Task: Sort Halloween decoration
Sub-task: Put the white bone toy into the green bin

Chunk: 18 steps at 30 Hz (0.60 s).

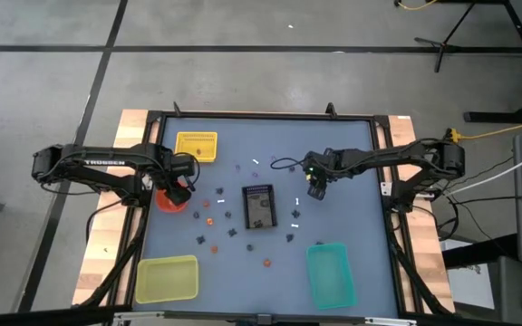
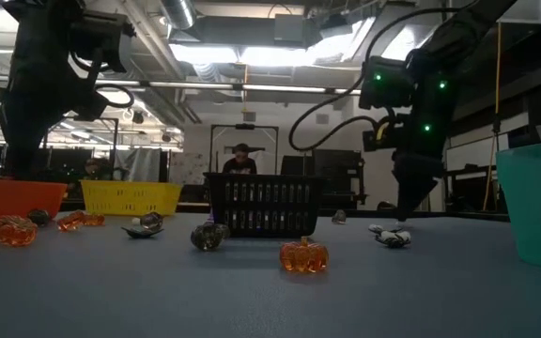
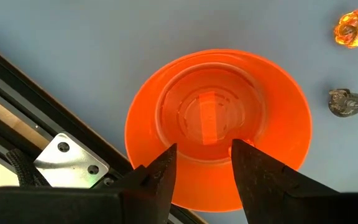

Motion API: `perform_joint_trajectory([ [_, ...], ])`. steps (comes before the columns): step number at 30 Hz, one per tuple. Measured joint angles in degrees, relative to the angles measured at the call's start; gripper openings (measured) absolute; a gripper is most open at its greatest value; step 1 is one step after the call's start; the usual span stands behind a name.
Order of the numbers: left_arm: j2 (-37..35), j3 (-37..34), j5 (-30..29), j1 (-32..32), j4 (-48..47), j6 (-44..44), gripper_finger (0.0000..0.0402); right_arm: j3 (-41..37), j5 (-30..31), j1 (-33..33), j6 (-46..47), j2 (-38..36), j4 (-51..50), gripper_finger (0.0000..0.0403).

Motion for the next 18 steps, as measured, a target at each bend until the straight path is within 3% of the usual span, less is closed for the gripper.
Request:
perform_joint_trajectory([
  [14,0.0,0.0,0.0,-0.01,0.0,-0.04,0.0136,0.2,-0.64,0.02,0.0,3.08,0.62,0.0213],
  [18,0.0,0.0,0.01,0.0,0.0,-0.04,0.0136,0.17,-0.84,0.02,0.0,3.13,0.65,0.0196],
])
